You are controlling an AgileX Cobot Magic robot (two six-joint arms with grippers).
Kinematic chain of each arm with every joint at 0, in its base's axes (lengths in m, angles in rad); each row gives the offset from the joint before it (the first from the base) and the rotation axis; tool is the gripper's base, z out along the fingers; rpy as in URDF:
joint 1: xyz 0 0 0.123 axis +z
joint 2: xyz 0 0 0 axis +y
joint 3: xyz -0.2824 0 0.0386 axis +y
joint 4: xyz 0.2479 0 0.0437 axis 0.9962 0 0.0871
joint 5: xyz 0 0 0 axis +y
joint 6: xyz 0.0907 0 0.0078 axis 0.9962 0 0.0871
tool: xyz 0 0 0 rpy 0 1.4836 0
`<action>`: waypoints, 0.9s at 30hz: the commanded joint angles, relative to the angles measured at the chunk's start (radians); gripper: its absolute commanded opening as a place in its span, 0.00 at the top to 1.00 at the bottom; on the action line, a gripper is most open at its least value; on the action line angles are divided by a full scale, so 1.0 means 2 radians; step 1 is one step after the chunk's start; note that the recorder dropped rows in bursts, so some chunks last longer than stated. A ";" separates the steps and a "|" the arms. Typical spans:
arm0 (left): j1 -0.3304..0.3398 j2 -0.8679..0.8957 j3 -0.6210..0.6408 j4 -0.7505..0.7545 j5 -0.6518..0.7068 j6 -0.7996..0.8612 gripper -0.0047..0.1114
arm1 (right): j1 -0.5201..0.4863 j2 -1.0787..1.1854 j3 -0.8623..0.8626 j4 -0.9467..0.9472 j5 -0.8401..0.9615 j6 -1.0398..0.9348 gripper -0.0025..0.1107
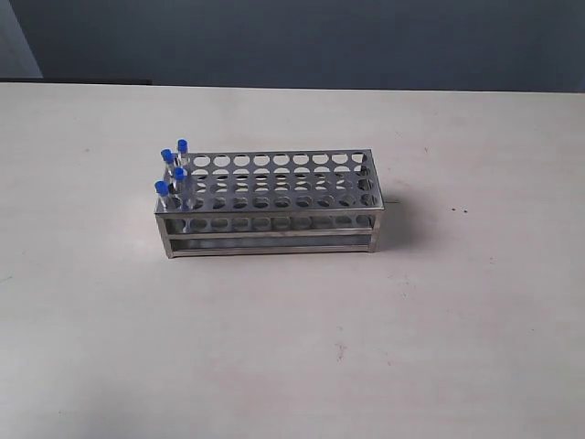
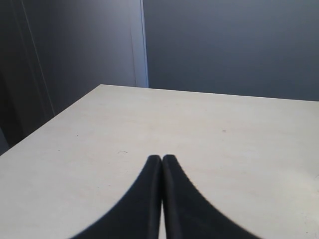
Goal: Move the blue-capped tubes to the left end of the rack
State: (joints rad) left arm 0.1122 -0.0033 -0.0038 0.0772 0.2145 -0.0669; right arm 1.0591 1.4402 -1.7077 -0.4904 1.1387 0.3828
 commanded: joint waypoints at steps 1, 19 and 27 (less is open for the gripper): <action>-0.003 0.002 0.002 -0.003 -0.004 -0.001 0.96 | -0.002 -0.052 0.102 -0.079 -0.136 0.047 0.68; -0.003 0.002 0.002 -0.003 -0.004 -0.001 0.96 | -0.394 -0.520 0.749 0.106 -0.644 0.087 0.68; -0.003 0.002 0.002 -0.003 -0.004 -0.001 0.96 | -0.441 -0.679 0.846 0.093 -0.608 0.087 0.68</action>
State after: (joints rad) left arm 0.1122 -0.0033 -0.0038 0.0772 0.2145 -0.0669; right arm 0.1978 0.1513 -0.0656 -0.2966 -0.0911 0.5607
